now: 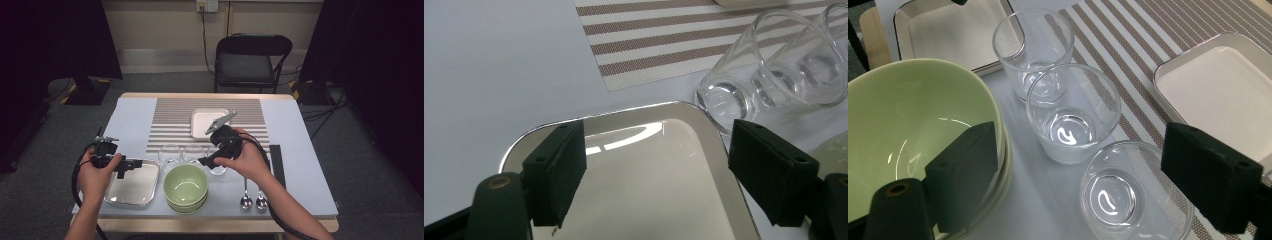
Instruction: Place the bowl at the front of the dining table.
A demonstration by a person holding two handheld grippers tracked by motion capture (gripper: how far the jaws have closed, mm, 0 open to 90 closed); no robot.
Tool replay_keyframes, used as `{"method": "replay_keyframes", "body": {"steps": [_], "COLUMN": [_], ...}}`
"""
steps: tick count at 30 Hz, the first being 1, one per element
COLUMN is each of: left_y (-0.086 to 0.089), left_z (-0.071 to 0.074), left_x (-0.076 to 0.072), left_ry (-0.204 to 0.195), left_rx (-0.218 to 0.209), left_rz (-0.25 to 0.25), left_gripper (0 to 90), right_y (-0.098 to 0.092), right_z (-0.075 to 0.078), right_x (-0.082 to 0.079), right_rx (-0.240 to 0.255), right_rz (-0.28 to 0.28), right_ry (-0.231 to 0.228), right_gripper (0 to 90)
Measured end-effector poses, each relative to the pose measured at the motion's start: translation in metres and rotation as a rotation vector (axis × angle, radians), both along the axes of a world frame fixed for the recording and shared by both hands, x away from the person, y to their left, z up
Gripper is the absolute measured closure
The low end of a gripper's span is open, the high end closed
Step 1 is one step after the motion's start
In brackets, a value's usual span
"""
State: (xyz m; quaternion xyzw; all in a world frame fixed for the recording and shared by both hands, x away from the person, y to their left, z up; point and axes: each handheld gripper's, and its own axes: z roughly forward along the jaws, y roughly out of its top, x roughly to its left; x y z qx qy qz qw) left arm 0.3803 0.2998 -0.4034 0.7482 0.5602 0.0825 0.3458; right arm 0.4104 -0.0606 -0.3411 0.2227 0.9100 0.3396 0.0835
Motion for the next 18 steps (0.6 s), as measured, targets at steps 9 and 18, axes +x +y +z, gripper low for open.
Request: {"method": "replay_keyframes", "body": {"steps": [9,18], "left_y": [0.0,0.0], "left_z": [0.0,0.0], "left_x": [0.0,-0.001], "left_ry": [0.001,0.002], "left_rx": [0.007,0.0], "left_rz": [-0.007,0.001], "left_gripper": [23.4,23.4], "right_y": [0.008,0.014], "right_z": [-0.006,-0.011], "right_x": [-0.003,-0.006], "right_rx": [0.006,0.021], "right_rz": [0.017,0.033], "right_ry": [0.023,0.041], "right_gripper": [15.2,17.7]}}
